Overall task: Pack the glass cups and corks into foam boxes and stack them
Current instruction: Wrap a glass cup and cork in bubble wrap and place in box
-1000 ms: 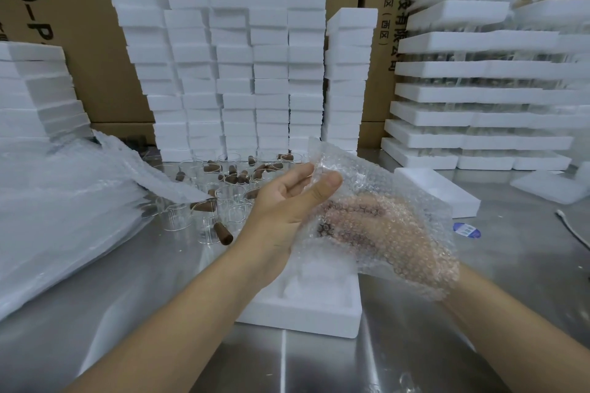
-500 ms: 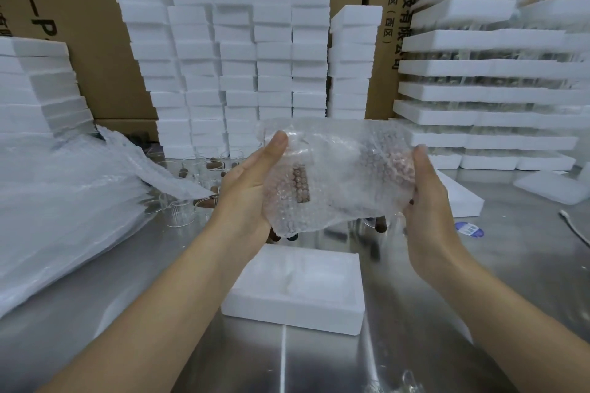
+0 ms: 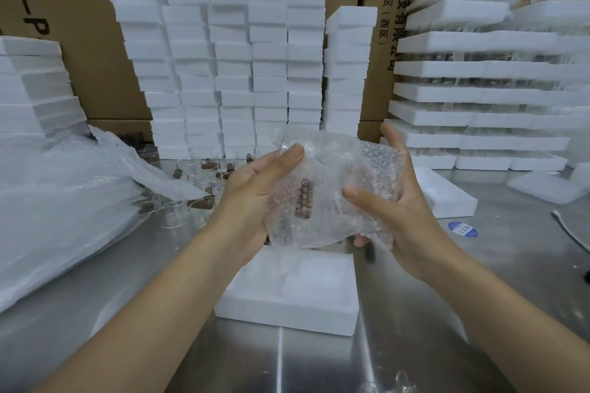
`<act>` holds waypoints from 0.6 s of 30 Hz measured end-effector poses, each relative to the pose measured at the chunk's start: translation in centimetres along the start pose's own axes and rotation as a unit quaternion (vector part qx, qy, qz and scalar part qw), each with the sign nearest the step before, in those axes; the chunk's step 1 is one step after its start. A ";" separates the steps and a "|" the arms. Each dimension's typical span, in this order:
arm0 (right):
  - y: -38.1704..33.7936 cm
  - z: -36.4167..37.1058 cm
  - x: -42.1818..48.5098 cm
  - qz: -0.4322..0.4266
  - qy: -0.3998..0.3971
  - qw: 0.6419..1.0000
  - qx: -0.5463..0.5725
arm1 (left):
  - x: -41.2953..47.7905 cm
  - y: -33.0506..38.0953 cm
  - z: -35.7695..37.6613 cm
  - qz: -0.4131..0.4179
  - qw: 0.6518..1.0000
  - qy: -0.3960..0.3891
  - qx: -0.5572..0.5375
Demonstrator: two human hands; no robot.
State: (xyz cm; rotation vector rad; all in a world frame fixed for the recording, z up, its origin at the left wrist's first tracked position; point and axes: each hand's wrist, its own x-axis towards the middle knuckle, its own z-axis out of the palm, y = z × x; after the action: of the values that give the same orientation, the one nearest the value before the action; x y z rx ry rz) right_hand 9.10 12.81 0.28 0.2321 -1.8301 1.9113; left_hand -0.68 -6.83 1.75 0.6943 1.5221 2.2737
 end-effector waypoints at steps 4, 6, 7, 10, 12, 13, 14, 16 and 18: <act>-0.1 -0.1 0.1 -0.021 0.038 0.998 0.038 | -0.2 0.1 0.5 -0.010 0.999 -0.013 0.036; -0.4 -0.1 0.2 -0.028 0.074 0.996 0.040 | -0.5 0.1 0.8 -0.010 0.997 -0.024 0.076; -0.5 -0.2 0.3 -0.029 0.085 0.995 0.042 | -0.5 0.0 0.9 -0.010 0.995 -0.026 0.091; -0.6 -0.5 0.3 -0.013 0.106 0.992 0.069 | -0.5 -0.5 1.0 -0.015 0.996 -0.026 0.090; -0.6 -0.5 0.2 -0.005 0.119 0.989 0.087 | -0.3 -0.7 0.9 -0.020 0.997 -0.026 0.070; -0.5 -0.5 0.2 -0.003 0.121 0.988 0.095 | -0.3 -0.7 0.8 -0.023 0.997 -0.023 0.064; -0.5 -0.5 0.1 -0.001 0.119 0.988 0.102 | -0.2 -0.6 0.8 -0.025 0.998 -0.020 0.060; -0.4 -0.2 0.0 0.000 0.103 0.989 0.106 | -0.2 -0.6 0.9 -0.027 0.998 -0.010 0.052; -0.1 0.1 -0.2 0.002 0.086 0.994 0.060 | -0.4 -0.6 1.1 -0.017 0.999 -0.003 0.031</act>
State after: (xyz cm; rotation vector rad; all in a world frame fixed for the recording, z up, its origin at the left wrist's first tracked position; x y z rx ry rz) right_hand 9.26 12.66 0.27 0.0988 -1.6074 1.9818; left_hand 0.27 -5.94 1.44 0.6858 1.5955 2.2049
